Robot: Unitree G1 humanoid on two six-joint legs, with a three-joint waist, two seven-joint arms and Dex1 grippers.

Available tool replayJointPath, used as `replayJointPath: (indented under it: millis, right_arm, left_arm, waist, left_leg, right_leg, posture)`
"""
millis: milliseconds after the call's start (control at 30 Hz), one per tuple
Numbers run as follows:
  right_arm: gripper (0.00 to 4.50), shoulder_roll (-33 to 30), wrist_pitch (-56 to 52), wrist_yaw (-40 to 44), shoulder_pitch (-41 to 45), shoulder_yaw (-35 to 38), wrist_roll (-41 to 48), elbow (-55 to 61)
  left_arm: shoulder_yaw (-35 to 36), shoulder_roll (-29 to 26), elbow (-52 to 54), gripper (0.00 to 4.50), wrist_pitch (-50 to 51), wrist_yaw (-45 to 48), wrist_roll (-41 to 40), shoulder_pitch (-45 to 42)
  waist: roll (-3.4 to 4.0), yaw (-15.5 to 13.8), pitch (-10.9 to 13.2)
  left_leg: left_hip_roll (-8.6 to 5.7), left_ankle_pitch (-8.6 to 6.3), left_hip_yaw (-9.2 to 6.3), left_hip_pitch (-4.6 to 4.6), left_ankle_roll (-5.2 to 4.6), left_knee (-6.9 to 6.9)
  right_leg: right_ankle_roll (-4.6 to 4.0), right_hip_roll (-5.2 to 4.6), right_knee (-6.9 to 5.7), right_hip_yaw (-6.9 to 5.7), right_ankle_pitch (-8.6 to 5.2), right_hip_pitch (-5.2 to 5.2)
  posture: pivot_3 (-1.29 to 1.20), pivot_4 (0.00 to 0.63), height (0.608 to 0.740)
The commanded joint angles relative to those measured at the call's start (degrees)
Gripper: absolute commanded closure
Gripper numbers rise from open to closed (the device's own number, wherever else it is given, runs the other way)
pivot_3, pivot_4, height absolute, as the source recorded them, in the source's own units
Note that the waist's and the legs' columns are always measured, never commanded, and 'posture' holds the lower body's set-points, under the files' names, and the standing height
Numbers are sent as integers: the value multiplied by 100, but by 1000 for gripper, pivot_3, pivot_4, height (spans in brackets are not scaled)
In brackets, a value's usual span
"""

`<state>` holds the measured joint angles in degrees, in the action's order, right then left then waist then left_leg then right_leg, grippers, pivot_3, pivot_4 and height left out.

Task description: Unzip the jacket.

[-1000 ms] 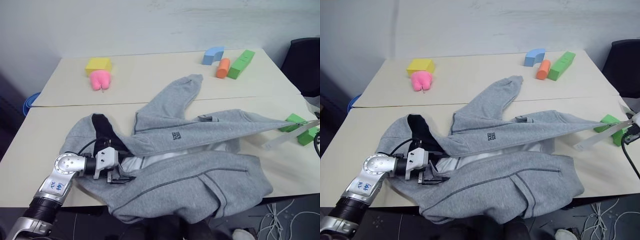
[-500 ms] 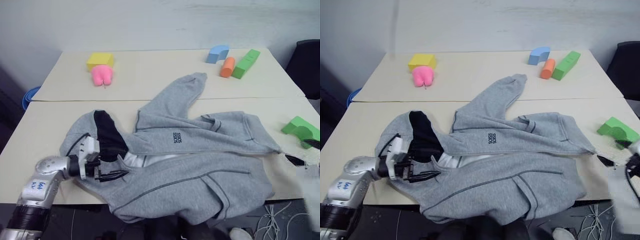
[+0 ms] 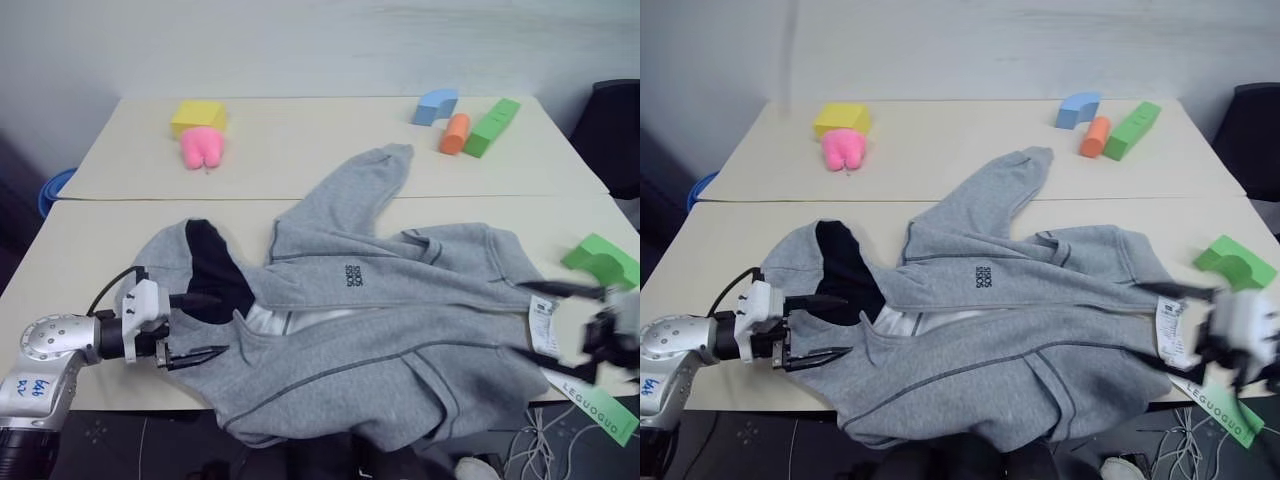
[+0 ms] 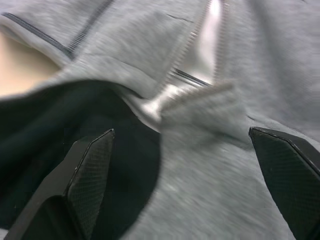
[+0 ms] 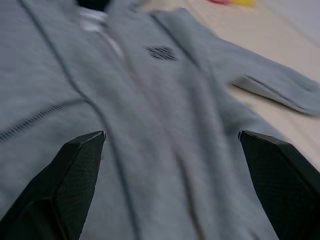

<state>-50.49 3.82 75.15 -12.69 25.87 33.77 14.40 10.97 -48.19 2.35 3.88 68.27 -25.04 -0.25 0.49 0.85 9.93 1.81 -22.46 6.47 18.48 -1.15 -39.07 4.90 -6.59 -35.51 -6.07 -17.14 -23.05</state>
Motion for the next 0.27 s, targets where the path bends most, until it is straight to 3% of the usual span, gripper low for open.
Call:
replayJointPath:
  millis: [33,267]
  right_arm:
    - [55,274,340,-46,9,-454,-250,363]
    - [55,501,834,-47,-258,-509,-530,44]
  left_arm:
    - [204,-34,411,0,-234,-68,70,198]
    - [535,-98,746,0,-319,-118,57,708]
  waist:
    - [-3,-73,1]
    - [-11,-107,5]
  left_leg:
    - [-8,-1,2,7,-6,-2]
    - [-9,-4,1,57,-17,-17]
  right_leg:
    - [0,-6,-3,4,0,-10]
    - [1,0,-10,-6,1,-47]
  posture:
    - [0,150,740]
    - [0,150,740]
